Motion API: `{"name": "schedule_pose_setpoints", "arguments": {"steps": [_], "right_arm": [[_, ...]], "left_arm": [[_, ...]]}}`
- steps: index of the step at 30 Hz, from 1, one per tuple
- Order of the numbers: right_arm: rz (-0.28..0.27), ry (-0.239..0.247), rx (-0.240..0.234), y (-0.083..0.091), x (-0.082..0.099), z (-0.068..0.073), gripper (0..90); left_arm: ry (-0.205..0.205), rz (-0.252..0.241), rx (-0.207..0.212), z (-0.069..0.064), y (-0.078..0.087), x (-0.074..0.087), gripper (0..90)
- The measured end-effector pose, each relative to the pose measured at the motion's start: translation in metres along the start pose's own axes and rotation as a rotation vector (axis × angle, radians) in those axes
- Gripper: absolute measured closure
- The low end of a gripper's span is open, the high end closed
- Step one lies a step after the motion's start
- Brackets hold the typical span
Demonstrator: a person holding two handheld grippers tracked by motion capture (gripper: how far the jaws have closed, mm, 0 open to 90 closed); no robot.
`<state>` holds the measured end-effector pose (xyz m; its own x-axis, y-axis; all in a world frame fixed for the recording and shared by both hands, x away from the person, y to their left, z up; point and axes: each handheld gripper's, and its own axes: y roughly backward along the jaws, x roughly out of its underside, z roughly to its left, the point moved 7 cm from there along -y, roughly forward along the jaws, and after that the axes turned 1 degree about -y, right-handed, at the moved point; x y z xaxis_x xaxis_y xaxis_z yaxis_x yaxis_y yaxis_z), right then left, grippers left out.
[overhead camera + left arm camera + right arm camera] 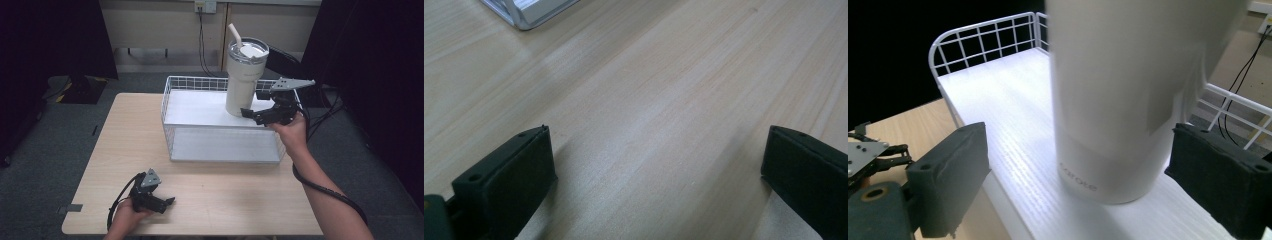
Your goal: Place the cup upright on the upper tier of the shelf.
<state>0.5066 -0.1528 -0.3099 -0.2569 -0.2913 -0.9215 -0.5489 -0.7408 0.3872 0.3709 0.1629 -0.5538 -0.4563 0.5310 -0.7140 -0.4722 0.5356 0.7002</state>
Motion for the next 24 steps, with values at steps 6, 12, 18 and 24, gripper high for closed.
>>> {"name": "schedule_pose_setpoints", "arguments": {"steps": [6, 12, 18, 24], "right_arm": [[-0.013, -0.001, -0.022, 0.007, 0.004, 0.010, 8.6], [-0.005, 0.013, -0.048, 0.011, 0.012, 0.020, 8.6], [-0.002, 0.034, -0.067, 0.014, 0.017, 0.032, 8.6], [-0.007, 0.040, -0.091, 0.015, 0.024, 0.043, 8.6]], "left_arm": [[-0.001, 0.000, 0.000, 0.000, 0.000, 0.000, 0.1], [0.004, 0.000, 0.003, 0.000, 0.000, 0.000, 0.1], [-0.001, 0.003, 0.002, 0.000, 0.000, 0.000, 0.1], [0.000, 0.004, 0.003, 0.000, 0.000, 0.000, 0.1]]}}
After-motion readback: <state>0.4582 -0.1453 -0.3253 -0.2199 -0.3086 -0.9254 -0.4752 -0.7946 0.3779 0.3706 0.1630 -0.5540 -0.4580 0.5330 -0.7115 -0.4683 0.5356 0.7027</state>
